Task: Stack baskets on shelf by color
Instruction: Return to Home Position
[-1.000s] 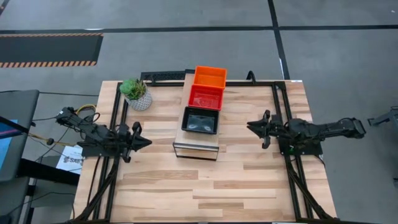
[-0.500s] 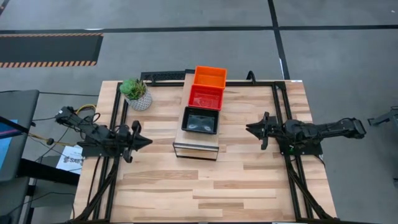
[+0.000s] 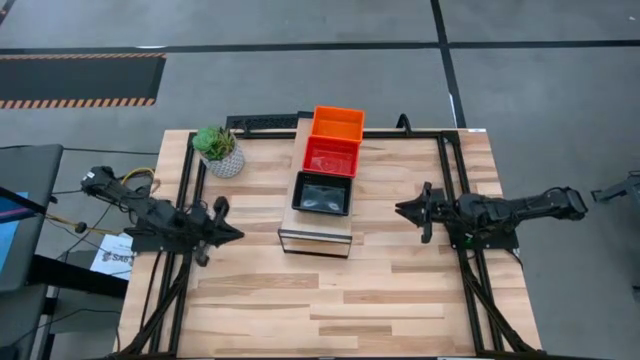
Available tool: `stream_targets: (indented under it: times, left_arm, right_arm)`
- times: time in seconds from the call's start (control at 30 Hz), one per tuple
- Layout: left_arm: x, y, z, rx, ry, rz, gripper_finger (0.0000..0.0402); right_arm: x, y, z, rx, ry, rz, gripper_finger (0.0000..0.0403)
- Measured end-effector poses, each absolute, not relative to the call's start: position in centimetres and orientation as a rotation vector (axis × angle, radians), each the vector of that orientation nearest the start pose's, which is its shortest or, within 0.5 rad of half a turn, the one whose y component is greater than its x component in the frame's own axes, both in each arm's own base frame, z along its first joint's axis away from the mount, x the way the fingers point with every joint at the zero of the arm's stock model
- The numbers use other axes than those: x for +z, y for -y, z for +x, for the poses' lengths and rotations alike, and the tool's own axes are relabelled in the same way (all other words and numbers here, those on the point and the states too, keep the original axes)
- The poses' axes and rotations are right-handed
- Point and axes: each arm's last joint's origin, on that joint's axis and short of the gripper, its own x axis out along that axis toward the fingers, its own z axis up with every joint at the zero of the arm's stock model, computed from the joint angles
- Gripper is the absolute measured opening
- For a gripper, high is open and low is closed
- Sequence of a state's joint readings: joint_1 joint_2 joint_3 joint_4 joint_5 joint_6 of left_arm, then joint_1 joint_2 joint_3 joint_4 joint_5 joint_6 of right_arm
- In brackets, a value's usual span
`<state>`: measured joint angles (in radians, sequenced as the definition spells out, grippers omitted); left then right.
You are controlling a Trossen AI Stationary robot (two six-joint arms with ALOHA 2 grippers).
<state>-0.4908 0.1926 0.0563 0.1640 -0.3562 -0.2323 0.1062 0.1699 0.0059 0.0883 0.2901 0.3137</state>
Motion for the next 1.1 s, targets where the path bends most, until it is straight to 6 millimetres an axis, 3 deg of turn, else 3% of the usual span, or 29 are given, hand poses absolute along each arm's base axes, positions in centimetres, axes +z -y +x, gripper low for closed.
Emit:
stream_targets:
  times: [0.1,0.27,0.4,0.5,0.77,0.93,1.1]
  left_arm:
    - [20.9,3.7,8.8,-0.172,0.062,-0.209,0.0000]
    - [21.9,2.9,7.3,-0.193,0.035,-0.232,0.0000]
    - [20.2,3.6,7.9,-0.290,-0.009,-0.320,0.0000]
    - [18.5,4.0,8.6,-0.344,0.132,-0.351,0.0000]
    - [18.4,4.0,8.7,-0.349,0.151,-0.250,0.0000]
    - [18.1,3.1,9.1,-0.245,0.136,-0.212,0.0000]
    - [17.8,2.2,9.4,-0.255,0.099,-0.204,0.0000]
  right_arm:
    - [16.0,-0.5,10.7,-0.179,-0.044,0.301,0.0103]
    - [16.1,-0.5,10.7,-0.170,-0.035,0.300,0.0103]
    - [16.1,-0.6,10.6,-0.164,-0.034,0.301,0.0103]
    - [16.2,-0.6,10.6,-0.163,-0.022,0.305,0.0103]
    - [16.3,-0.6,10.6,-0.162,-0.018,0.315,0.0103]
    - [16.3,-0.6,10.6,-0.162,-0.014,0.331,0.0103]
    - [16.3,-0.6,10.6,-0.162,-0.014,0.328,0.0103]
